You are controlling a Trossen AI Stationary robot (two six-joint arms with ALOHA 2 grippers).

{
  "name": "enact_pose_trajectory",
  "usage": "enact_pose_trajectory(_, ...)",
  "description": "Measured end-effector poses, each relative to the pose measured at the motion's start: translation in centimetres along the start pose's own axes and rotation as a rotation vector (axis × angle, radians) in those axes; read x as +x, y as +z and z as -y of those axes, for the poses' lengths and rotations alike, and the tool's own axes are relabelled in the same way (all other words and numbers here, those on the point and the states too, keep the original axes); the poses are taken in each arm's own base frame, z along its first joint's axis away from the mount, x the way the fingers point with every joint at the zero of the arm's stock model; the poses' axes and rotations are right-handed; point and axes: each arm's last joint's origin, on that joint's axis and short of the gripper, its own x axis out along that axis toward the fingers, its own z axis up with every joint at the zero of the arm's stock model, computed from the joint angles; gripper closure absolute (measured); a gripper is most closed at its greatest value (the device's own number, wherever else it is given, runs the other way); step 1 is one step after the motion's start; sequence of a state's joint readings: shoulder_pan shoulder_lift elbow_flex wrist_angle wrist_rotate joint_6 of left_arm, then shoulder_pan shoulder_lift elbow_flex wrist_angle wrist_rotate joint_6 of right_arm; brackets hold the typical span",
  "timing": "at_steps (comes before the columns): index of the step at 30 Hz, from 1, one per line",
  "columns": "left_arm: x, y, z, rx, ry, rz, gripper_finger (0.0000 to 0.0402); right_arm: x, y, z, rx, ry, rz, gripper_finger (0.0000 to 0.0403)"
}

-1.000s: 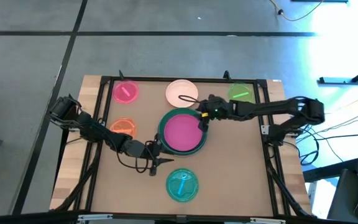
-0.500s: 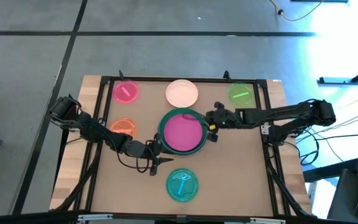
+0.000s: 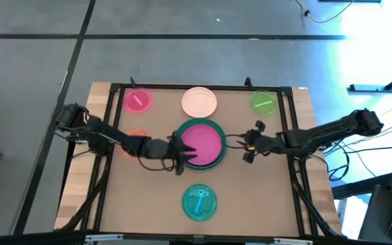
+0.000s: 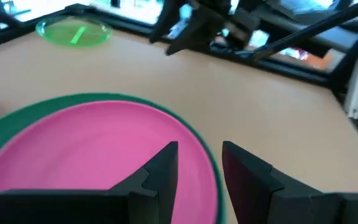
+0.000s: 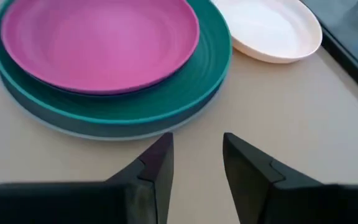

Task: Stack plastic plates
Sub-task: Stack the white plate on top of the pink plate

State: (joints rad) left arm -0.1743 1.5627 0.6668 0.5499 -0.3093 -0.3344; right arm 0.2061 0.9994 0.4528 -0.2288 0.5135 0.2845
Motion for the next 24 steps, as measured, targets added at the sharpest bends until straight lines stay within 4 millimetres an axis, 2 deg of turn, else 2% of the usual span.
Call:
enact_pose_trajectory(7, 1.8, 4.1, -2.8, 0.064, 0.164, -0.205, 0.0283, 0.2, -1.8, 0.0, 0.044, 0.011, 0.066, 0.0274)
enact_pose_trajectory(13, 1.4, 7.3, -6.2, 0.061, 0.354, -0.402, 0.0283, 0.5, -2.1, -0.1, 0.060, 0.025, 0.114, 0.0274)
enact_pose_trajectory(18, 1.2, 9.0, -10.0, 0.008, 0.497, -0.383, 0.0283, 0.5, -2.0, 0.1, 0.066, -0.027, 0.143, 0.0274)
enact_pose_trajectory(24, 0.7, 9.6, -14.6, -0.069, 0.620, -0.361, 0.0283, 0.5, -2.0, 0.1, 0.072, -0.051, 0.148, 0.0274)
